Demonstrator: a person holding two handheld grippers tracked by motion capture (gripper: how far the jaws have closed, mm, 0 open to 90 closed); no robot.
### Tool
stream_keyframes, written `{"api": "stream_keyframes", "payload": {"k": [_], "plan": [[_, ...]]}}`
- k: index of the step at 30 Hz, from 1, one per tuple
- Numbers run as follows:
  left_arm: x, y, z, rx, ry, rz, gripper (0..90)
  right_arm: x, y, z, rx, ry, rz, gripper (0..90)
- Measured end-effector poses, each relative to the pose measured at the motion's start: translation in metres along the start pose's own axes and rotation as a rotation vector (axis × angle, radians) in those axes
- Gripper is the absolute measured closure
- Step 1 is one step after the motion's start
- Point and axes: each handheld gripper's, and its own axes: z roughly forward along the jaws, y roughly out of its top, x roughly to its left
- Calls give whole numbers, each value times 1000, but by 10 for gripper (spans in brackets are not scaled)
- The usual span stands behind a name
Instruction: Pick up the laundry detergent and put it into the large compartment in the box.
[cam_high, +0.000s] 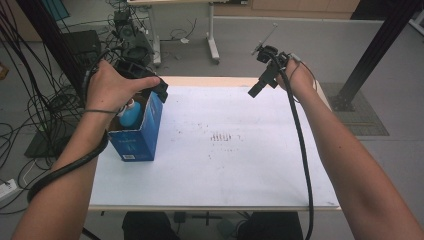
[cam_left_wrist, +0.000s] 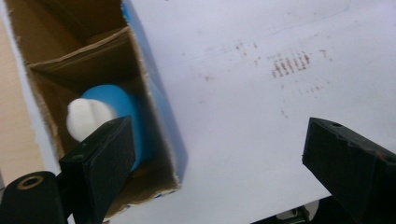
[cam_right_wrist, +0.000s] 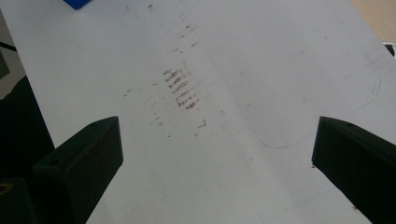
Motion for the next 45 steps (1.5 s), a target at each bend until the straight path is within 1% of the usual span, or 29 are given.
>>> {"api": "stream_keyframes", "payload": {"k": [4, 6, 7, 9, 10, 13, 18, 22, 28, 32, 35, 38, 40, 45], "plan": [[-13, 4, 0, 3, -17, 38, 89, 1, -1, -1, -1, -2, 1, 18], [-22, 5, 1, 8, -33, 58, 87, 2, -3, -1, -4, 0, 4, 17], [-26, 5, 2, 16, -37, 72, 86, 3, -3, -1, -2, 0, 11, 17], [-33, 5, 3, 25, -45, 85, 84, 4, -3, 0, 11, -2, 10, 18], [-37, 4, 4, 26, -53, 92, 83, 5, -3, 1, 15, -1, 7, 18], [-48, 2, 8, 39, -97, 121, 75, 9, -3, 1, 17, -3, 5, 18], [-62, -2, 14, 59, -117, 154, 68, 15, -5, 5, 30, 0, 7, 19], [-71, -5, 20, 76, -118, 173, 58, 17, -7, 6, 26, 1, 5, 19], [-81, -10, 33, 95, -111, 198, 51, 20, -10, 6, 38, -4, 6, 21], [-87, -13, 41, 103, -121, 207, 51, 22, -11, 6, 40, -5, 5, 21], [-93, -16, 48, 116, -112, 220, 51, 22, -12, 6, 36, -4, 7, 21], [-98, -19, 57, 128, -104, 230, 51, 22, -13, 7, 34, -1, 10, 21], [-101, -21, 63, 135, -111, 235, 52, 21, -13, 7, 33, -1, 10, 21], [-107, -23, 82, 160, -107, 245, 54, 20, -14, 7, 30, 2, 6, 20]]}}
